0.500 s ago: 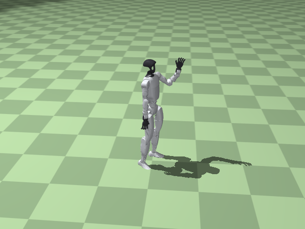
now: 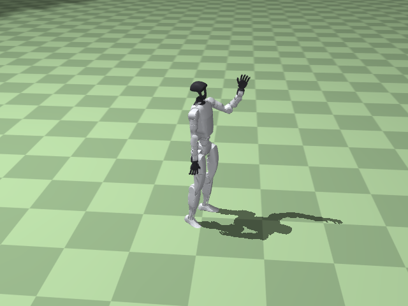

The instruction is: Upper body actions

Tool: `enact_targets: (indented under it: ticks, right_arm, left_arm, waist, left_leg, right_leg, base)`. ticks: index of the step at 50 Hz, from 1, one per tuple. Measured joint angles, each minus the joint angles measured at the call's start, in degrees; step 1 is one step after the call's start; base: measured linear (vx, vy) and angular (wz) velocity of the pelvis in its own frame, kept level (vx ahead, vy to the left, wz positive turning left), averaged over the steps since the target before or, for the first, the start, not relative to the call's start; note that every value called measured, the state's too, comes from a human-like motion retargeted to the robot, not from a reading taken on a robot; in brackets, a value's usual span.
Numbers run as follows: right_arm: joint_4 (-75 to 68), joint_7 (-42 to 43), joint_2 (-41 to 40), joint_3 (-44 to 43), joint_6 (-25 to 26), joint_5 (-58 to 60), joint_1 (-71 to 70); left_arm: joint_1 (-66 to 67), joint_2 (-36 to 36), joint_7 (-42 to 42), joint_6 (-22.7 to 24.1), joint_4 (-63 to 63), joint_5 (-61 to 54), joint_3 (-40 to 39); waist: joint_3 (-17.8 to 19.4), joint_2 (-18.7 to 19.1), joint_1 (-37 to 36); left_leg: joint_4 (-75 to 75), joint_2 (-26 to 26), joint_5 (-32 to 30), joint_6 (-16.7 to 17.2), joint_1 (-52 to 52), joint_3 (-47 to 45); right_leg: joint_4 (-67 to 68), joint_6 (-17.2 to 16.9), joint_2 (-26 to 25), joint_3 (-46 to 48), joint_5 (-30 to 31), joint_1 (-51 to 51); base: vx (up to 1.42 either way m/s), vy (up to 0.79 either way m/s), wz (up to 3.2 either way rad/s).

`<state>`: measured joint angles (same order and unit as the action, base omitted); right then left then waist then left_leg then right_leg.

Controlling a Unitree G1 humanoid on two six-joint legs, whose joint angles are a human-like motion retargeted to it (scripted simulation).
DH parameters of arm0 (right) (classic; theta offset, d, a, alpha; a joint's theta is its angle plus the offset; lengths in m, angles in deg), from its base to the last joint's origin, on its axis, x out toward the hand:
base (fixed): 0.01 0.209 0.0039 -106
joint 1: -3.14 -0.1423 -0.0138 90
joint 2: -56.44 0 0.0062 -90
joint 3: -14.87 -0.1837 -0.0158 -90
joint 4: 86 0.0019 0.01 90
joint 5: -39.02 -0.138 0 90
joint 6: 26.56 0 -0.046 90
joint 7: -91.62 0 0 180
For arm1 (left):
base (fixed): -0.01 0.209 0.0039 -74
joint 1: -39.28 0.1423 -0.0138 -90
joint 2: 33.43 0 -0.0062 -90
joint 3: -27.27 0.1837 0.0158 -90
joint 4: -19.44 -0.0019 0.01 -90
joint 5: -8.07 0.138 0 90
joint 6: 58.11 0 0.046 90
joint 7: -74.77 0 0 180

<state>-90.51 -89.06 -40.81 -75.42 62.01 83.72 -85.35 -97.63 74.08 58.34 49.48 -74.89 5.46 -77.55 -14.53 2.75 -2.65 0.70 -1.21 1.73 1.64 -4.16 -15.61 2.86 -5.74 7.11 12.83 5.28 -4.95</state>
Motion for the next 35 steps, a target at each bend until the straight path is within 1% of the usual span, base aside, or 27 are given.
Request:
enact_targets:
  ticks: [6, 12, 15, 20, 26, 30, 32, 35]
  right_arm:
    - [0.3, 0.0, -0.4, -0.3, -0.1, 0.1, 0.0]
    - [0.6, -0.1, -0.6, 0.0, -0.2, 0.4, -0.3]
    - [0.6, -0.2, -0.7, 0.1, -0.2, 0.3, -0.3]
    - [0.9, -0.2, -0.8, 0.2, -0.3, 0.2, -0.4]
    - [1.1, -0.1, -0.9, 0.5, -0.3, 0.2, -0.5]
    - [1.1, -0.1, -0.9, 0.5, -0.3, 0.3, -0.5]
    - [0.9, 0.0, -0.9, 0.5, -0.2, 0.1, -0.3]
    - [0.5, 0.2, -0.8, 0.6, -0.2, -0.4, 0.2]
  left_arm:
    - [7.6, -1.8, 0.4, 0.4, 7.6, -0.4, -1.2]
    - [16.1, -3.8, -2.2, 1.8, 14.9, 2.2, -1.6]
    - [20.0, -5.0, -3.5, 2.5, 16.3, 3.5, -0.7]
    - [25.5, -6.5, -1.6, 2.0, 15.0, 6.0, 1.1]
    - [32.4, -8.5, 3.2, 0.2, 10.1, 5.4, 4.1]
    - [38.5, -12.4, 6.9, -0.6, 4.8, 8.3, 5.9]
    - [40.6, -15.7, 8.7, -0.4, -1.5, 12.6, 6.0]
    - [40.7, -20.0, 13.6, -1.3, -17.4, 25.1, 5.7]
  waist:
    - [0.9, -0.8, -0.2]
    - [1.9, -1.3, -0.5]
    - [2.3, -1.5, -0.6]
    - [3.2, -1.7, -0.8]
    - [3.9, -1.9, -0.9]
    - [3.7, -1.8, -0.8]
    - [3.3, -1.6, -0.9]
    - [2.8, -1.6, -1.4]
  left_leg:
    - [0.0, 0.2, -0.1, 0.0, 0.3, 0.4]
    - [0.0, 0.2, -0.2, 0.1, 0.5, 0.5]
    - [0.0, 0.3, -0.2, 0.1, 0.6, 0.6]
    - [-0.1, 0.3, -0.3, 0.1, 0.9, 0.8]
    - [0.0, 0.3, -0.4, 0.2, 1.1, 0.8]
    - [0.0, 0.2, -0.4, 0.2, 0.9, 0.7]
    - [0.0, 0.2, -0.3, 0.1, 0.8, 0.5]
    - [0.0, 0.3, -0.3, 0.1, 0.7, 0.4]
  right_leg:
    - [0.0, 0.0, 0.3, 0.3, 0.1, 0.3]
    - [0.0, 0.0, 0.4, 0.3, 0.1, 0.5]
    - [0.0, 0.0, 0.4, 0.4, 0.1, 0.7]
    - [0.0, 0.1, 0.4, 0.6, 0.1, 1.2]
    - [-0.1, 0.1, 0.4, 0.5, 0.2, 1.4]
    - [0.0, 0.1, 0.4, 0.4, 0.2, 1.1]
    - [0.0, 0.1, 0.4, 0.2, 0.2, 0.9]
    - [0.0, 0.1, 0.4, 0.2, 0.1, 1.0]
  base:
    - [-0.01, -0.03, 0.04]
    - [0.0, -0.01, 0.0]
    - [0.0, 0.0, 0.0]
    - [0.0, 0.0, 0.0]
    - [0.0, 0.0, 0.0]
    - [0.0, 0.0, 0.0]
    - [0.01, 0.03, -0.04]
    - [0.01, 0.08, -0.01]
